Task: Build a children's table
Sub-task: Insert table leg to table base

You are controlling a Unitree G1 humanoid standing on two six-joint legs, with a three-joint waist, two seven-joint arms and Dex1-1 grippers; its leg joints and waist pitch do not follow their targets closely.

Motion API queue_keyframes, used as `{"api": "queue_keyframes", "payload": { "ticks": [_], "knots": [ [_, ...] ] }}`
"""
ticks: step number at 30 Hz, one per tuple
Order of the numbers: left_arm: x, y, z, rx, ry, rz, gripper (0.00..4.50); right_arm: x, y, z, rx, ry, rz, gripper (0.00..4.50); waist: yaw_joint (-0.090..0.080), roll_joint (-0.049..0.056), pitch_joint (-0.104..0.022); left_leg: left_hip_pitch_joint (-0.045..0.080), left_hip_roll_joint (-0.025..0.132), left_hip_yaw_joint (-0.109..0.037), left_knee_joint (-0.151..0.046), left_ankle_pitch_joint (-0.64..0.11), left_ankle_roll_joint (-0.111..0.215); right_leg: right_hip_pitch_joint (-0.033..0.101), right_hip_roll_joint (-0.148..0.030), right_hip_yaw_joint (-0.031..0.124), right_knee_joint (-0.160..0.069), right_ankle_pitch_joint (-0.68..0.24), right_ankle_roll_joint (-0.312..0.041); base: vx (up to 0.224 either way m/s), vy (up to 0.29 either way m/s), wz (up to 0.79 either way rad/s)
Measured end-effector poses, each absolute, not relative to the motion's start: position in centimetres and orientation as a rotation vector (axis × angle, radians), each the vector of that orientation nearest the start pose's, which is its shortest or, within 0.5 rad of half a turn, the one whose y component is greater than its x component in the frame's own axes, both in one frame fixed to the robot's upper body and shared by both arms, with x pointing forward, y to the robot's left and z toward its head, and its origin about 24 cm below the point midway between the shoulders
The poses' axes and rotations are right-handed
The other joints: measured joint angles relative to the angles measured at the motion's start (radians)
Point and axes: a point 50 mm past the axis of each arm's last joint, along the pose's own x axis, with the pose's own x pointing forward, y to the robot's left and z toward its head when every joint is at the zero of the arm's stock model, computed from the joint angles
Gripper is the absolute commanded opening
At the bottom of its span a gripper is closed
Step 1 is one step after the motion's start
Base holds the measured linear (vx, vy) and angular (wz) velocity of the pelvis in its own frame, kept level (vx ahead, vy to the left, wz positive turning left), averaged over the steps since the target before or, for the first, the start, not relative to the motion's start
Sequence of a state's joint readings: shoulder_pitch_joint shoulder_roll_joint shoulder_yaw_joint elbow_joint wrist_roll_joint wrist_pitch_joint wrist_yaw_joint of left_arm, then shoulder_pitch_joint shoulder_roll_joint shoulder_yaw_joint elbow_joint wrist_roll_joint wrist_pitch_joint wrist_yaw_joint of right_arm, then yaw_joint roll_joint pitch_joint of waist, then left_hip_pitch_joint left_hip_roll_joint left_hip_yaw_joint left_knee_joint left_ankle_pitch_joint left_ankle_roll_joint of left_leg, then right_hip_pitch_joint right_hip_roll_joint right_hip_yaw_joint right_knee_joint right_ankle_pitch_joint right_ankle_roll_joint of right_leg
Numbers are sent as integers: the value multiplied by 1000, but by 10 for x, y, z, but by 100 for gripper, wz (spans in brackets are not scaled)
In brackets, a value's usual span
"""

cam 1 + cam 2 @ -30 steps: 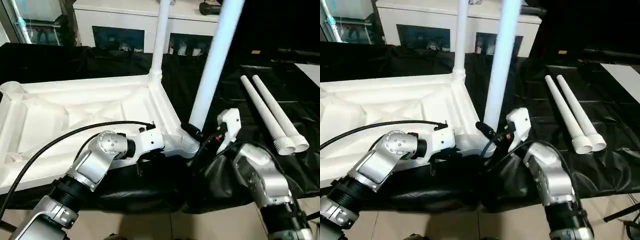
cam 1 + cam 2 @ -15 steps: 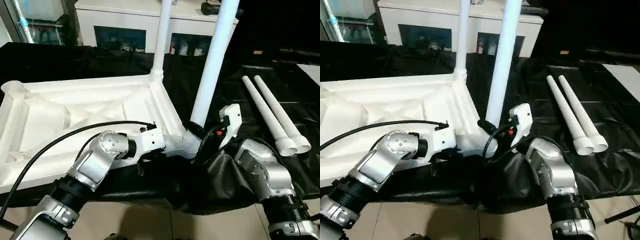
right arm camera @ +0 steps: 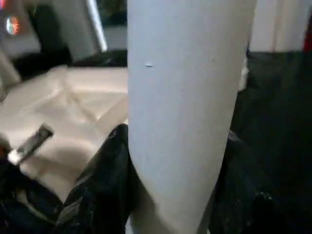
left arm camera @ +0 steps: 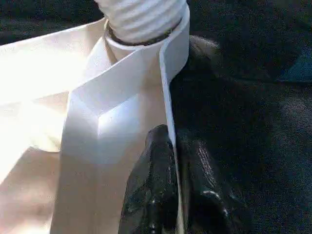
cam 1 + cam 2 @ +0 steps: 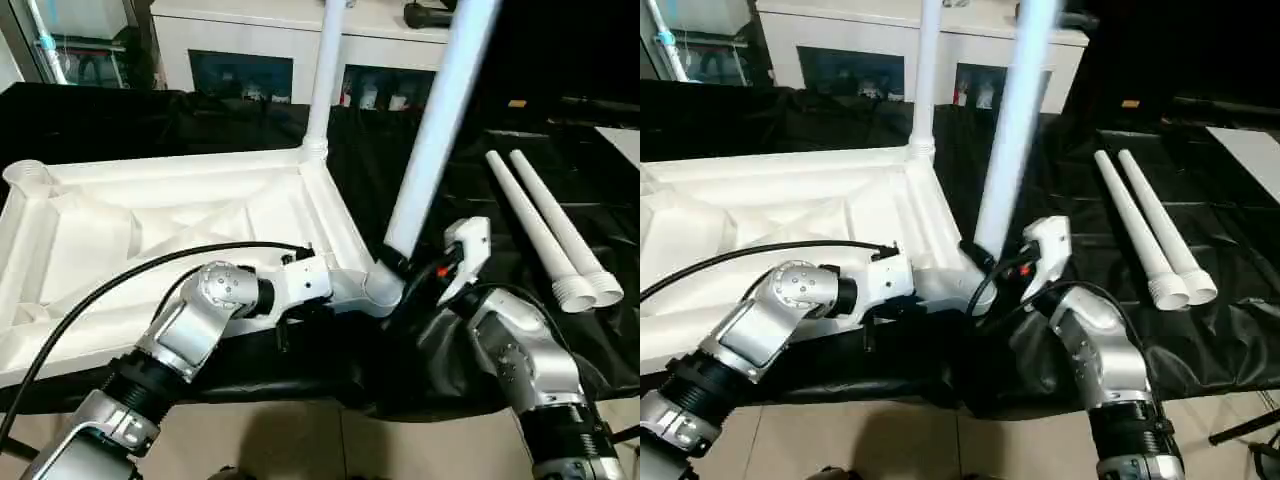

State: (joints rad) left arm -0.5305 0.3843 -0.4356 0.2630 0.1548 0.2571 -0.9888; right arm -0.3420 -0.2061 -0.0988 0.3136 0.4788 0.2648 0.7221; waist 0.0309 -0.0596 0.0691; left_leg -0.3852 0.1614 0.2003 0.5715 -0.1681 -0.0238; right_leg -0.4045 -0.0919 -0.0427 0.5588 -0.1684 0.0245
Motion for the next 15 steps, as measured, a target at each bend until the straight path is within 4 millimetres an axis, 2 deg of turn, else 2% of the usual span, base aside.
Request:
{"api": "queue_keyframes", "payload": {
  "ticks": [2, 4, 7, 11, 15],
  "knots": [
    [305, 100, 65, 678, 386, -1233, 0, 307, -170, 63, 528, 137, 691, 184, 1, 4, 4, -4, 0, 0, 0, 0, 0, -3, 0, 0, 0, 0, 0, 0, 0, 0],
    [306, 100, 68, 682, 379, -1231, 0, 306, -179, 69, 614, 161, 709, 184, 3, 7, 6, -10, 0, 1, -1, 0, 0, -3, 0, 1, 1, 0, -1, 0, 0, 0],
    [308, 101, 71, 685, 369, -1221, 0, 308, -188, 91, 719, 119, 751, 184, 4, 7, 8, -17, 1, 4, -1, 1, 1, -12, 0, 1, 4, 11, -13, 0, 0, 0],
    [308, 100, 72, 686, 363, -1226, 0, 312, -192, 124, 834, 10, 806, 184, 10, 7, 8, -16, 3, 6, -1, 1, 0, -13, 0, -1, 8, 15, -14, 0, 0, 0],
    [307, 99, 73, 690, 355, -1231, 0, 308, -195, 141, 998, -16, 858, 184, 18, 7, 8, -15, 4, 8, -1, 2, 0, -15, 0, 1, 15, 13, -14, 0, 0, 0]
  ]
}}
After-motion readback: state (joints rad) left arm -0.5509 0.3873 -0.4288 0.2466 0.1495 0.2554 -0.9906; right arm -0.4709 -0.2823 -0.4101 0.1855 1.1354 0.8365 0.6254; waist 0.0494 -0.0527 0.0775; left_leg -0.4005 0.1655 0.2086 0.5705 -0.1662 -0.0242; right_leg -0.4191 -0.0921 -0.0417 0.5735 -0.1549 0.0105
